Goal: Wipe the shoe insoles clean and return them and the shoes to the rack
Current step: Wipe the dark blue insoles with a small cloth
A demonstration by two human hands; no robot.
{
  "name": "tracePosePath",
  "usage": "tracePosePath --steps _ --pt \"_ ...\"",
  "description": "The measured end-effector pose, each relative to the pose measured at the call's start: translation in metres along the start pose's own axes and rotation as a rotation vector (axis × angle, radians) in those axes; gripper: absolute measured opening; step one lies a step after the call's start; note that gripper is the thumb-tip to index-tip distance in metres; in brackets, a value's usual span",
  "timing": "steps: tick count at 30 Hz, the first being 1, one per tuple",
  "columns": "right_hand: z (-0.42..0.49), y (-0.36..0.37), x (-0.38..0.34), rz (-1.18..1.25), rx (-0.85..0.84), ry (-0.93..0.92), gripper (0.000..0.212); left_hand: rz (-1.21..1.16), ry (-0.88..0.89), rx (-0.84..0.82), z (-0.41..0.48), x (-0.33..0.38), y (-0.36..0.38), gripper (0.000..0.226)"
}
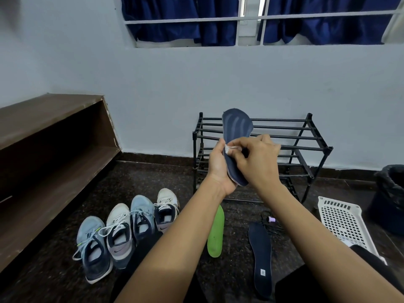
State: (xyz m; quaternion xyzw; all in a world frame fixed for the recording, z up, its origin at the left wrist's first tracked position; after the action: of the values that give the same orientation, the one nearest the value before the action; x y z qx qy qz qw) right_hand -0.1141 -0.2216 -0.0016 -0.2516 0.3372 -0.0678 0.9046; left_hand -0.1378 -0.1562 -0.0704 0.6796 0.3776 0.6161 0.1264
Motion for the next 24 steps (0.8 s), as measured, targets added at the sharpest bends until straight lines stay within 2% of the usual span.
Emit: tracePosePath --steps 5,13,17,21,24 --pt "-0.004 0.017 -0.014 0.131 -0.224 -0.083 0.020 -0.032 0.067 0.027 0.002 0.020 -0.017 0.065" --pt "-0.016 0.020 -0.020 0.256 -0.517 -0.061 0.017 -0.025 0.125 0.001 0.002 0.043 -0.026 0.057" --pt "-0.017 0.016 -0.015 0.277 -0.466 -0.064 0.016 -0.037 0.141 0.018 0.004 0.040 -0.025 0.060" --pt "-0.012 0.008 -0.008 0.324 -0.255 -0.032 0.016 0.006 0.096 0.015 0.001 0.022 -0.015 0.066" --pt "-0.010 0.003 -0.002 0.177 -0.092 -0.043 0.011 0.039 0.029 0.026 0.001 0.005 -0.008 0.069"
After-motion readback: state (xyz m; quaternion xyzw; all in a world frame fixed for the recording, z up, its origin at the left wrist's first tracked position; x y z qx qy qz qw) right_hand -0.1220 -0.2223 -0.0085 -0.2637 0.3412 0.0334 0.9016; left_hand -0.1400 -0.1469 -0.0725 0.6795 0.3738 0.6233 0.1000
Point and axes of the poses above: each hand's wrist, its own z-axis towards the middle knuckle, its own y-axis out of the palm, x = y × z, the point moved 7 cm from there along z, towards the middle knuckle, and after that the axes turned 9 degrees about z, right-handed, at the moved point
